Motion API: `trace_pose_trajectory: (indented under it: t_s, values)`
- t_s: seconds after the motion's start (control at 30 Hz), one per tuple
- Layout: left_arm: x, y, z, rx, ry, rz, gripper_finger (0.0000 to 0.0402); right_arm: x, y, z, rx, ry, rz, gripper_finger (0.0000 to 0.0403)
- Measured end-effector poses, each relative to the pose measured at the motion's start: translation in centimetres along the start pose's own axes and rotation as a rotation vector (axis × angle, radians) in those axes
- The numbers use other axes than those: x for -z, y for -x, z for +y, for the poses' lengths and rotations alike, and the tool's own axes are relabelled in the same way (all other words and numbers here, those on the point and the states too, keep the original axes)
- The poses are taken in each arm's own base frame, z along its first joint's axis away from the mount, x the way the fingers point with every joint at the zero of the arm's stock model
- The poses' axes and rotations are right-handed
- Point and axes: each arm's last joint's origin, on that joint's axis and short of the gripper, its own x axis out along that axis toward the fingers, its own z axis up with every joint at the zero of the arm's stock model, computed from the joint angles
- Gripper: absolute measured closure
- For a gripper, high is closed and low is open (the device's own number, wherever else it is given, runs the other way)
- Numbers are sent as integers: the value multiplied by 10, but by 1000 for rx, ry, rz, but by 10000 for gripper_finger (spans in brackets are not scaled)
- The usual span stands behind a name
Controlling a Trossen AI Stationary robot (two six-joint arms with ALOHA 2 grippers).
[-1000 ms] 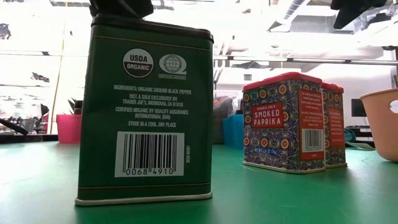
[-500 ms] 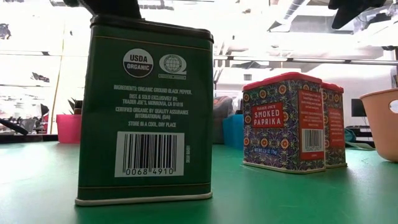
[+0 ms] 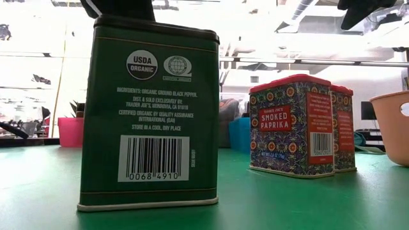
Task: Sort spices by type
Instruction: Put the black seasoning can into the blue bin
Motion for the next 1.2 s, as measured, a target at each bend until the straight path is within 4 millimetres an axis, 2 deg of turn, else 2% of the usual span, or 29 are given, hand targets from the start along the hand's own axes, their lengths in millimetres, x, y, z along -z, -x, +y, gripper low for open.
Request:
trace_pose_trajectory:
  t_s: [0.2,0.37,0.6,1.07,1.2]
  values:
    - [-15,12,-1,30,-40,-6,107,0,0,0,0,0,0,143]
    - [-16,13,-4,131,-21,46,107,0,0,0,0,1,0,143]
    - [-15,7,-9,219,24,40,107,0,0,0,3,4,-11,143]
    - [4,-20,-3,176,63,13,107,-1,0,1,-1,4,-17,143]
    - [9,-26,-3,196,51,0,131,-1,0,0,2,4,-22,143]
